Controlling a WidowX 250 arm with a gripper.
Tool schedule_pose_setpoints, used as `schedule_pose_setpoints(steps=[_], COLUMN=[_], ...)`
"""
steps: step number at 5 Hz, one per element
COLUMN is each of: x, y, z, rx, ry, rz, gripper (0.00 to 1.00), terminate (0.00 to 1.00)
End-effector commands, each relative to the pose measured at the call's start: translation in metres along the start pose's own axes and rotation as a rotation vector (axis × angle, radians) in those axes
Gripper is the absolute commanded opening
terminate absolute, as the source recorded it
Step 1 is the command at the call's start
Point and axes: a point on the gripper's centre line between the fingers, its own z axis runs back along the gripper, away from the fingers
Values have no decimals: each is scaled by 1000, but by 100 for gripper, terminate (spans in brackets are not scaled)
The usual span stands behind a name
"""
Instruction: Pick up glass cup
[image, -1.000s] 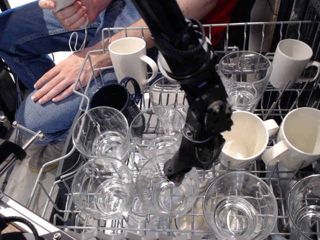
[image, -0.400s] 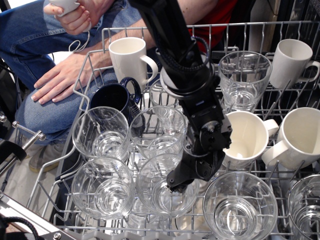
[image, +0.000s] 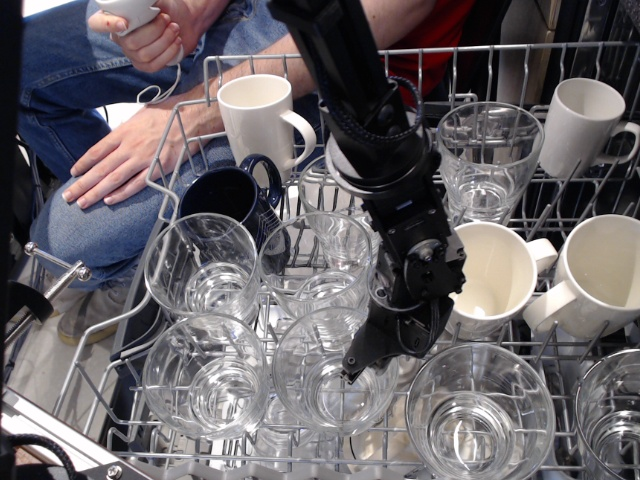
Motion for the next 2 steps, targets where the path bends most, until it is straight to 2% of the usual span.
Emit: schedule_pose_setpoints(steps=[1,2], x=[-1,-3], y=[8,13], z=[5,16], rx=[1,-25], ry=[-1,-17], rz=[26,34], gripper=[0,0], terminate=[0,0])
